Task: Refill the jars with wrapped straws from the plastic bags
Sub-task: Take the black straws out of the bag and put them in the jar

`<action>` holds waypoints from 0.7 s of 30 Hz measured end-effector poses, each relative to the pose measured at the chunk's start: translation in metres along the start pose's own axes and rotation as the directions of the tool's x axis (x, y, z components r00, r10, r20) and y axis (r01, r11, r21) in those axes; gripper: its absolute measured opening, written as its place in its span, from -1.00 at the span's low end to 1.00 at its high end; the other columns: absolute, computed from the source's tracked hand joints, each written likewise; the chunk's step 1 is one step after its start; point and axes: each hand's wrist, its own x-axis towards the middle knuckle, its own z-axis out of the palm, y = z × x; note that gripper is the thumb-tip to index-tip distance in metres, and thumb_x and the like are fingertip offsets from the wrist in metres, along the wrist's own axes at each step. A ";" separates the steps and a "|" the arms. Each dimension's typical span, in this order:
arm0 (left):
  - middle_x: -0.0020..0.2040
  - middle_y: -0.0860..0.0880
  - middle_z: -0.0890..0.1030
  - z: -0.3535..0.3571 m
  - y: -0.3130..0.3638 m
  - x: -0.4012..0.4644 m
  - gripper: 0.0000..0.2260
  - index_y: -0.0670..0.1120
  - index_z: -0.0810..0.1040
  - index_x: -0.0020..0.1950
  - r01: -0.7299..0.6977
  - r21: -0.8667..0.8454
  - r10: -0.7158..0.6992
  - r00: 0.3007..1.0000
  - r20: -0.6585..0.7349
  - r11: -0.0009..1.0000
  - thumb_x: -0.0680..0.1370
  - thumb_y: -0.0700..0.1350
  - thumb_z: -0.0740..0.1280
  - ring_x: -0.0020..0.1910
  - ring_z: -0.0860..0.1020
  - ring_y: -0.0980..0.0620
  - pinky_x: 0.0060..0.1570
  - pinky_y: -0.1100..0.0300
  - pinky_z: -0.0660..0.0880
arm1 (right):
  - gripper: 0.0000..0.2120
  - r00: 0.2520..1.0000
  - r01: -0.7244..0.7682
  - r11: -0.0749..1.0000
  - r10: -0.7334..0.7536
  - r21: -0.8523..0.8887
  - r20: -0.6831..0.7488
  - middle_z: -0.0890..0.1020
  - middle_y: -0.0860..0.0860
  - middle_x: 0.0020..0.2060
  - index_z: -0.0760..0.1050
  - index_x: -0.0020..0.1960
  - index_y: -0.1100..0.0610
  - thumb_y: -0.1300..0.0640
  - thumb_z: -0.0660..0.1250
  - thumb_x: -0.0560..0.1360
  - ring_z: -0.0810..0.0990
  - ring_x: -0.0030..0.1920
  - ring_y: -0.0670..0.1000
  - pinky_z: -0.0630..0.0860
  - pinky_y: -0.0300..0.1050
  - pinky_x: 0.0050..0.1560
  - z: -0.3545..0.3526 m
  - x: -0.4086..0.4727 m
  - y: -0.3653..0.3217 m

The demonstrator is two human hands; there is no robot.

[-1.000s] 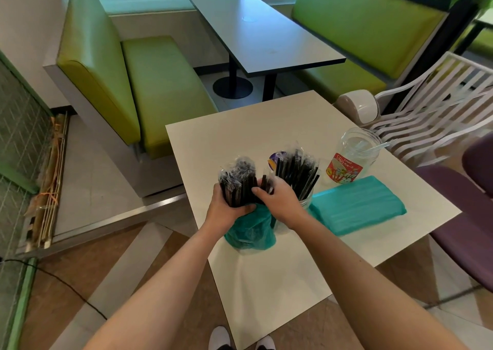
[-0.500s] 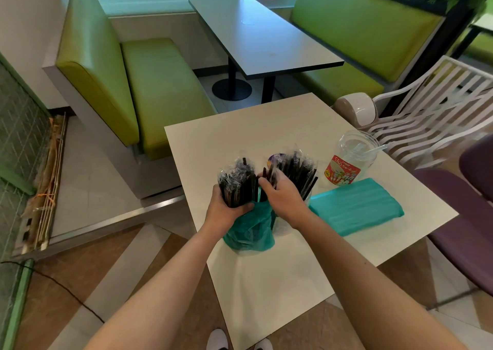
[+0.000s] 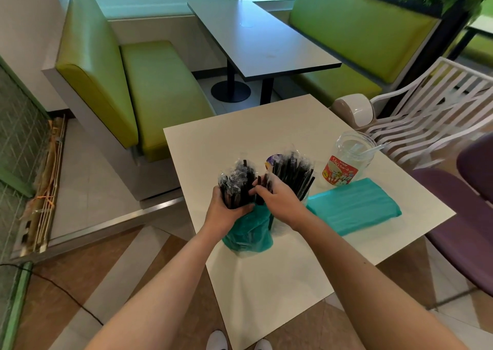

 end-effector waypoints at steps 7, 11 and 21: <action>0.05 0.20 0.50 0.001 0.001 0.000 -0.38 0.07 0.31 0.22 -0.033 0.039 0.033 0.999 -0.006 0.999 0.33 -0.14 0.61 0.04 0.50 0.18 -0.08 0.39 0.43 | -0.79 0.997 0.058 0.998 -0.056 0.023 -0.045 0.58 -0.04 -0.01 0.42 0.19 0.12 0.04 0.15 0.65 0.52 0.00 -0.07 0.35 -0.17 0.02 -0.012 -0.004 -0.013; 0.07 0.18 0.50 0.001 0.001 0.001 -0.36 0.06 0.30 0.21 -0.032 0.029 0.032 0.999 0.005 0.999 0.31 -0.13 0.62 0.14 0.48 0.09 0.00 0.28 0.42 | -0.71 0.990 0.077 0.993 -0.087 -0.086 -0.115 0.61 -0.16 -0.18 0.49 0.06 0.18 -0.01 0.12 0.65 0.53 -0.12 -0.05 0.35 -0.39 -0.19 -0.027 0.000 -0.022; 0.10 0.16 0.51 0.000 0.003 -0.001 -0.36 0.05 0.30 0.23 -0.035 0.026 0.034 0.999 0.028 0.999 0.31 -0.14 0.62 0.15 0.48 0.09 -0.04 0.37 0.41 | -0.76 0.956 0.174 0.983 -0.183 -0.060 -0.230 0.66 -0.04 -0.20 0.41 0.04 0.12 -0.04 0.11 0.65 0.61 -0.08 0.03 0.50 0.05 0.05 -0.035 -0.001 -0.032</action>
